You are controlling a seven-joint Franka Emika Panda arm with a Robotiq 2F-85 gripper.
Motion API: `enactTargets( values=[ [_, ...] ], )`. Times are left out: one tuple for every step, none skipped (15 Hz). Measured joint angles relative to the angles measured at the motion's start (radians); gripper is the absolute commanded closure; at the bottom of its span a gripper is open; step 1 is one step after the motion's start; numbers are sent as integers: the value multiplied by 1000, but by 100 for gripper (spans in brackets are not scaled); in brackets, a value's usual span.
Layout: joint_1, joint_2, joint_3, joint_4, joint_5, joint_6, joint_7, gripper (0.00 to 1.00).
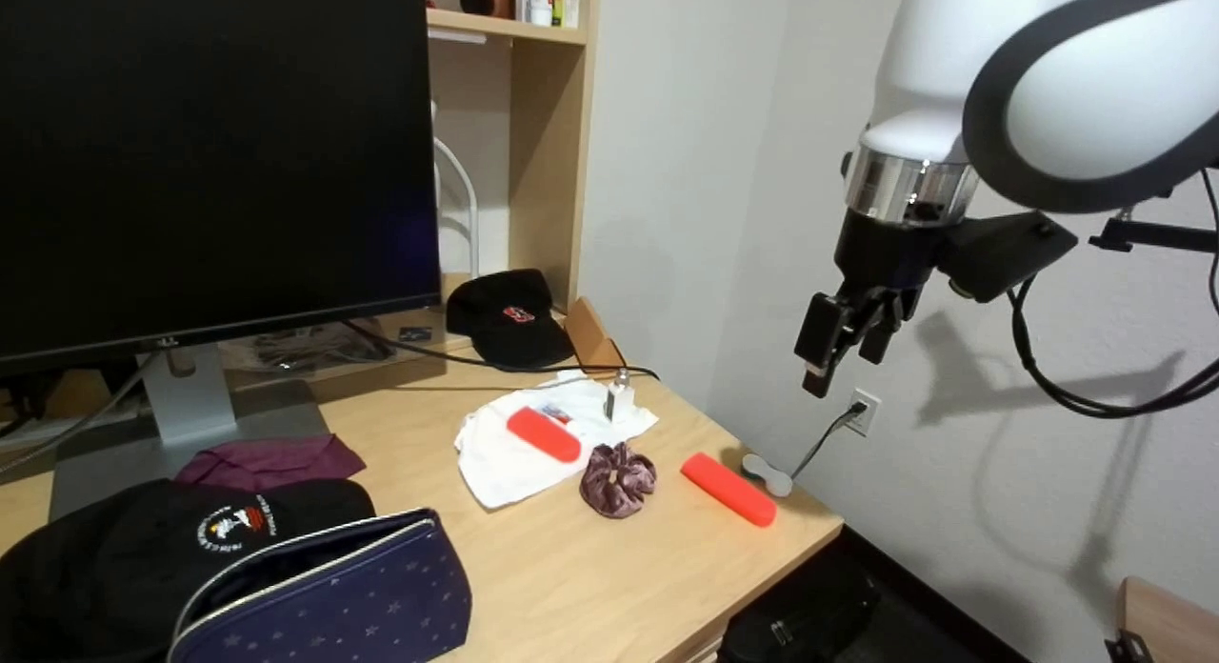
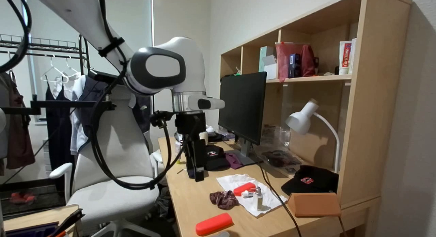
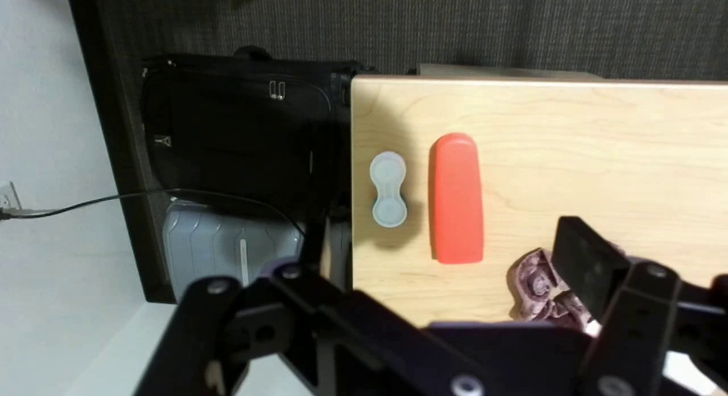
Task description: Move the white object to the right
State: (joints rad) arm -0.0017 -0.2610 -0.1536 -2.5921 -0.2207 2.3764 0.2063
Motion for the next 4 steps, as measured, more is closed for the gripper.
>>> enactTargets(
  values=[
    [-4, -17, 15, 2, 6, -14, 0, 0],
    [-11, -19, 23, 1, 6, -13, 0, 0],
    [-16, -15, 26, 0, 6, -12, 0, 0],
    [-21, -10, 26, 0, 6, -12, 0, 0]
  ],
)
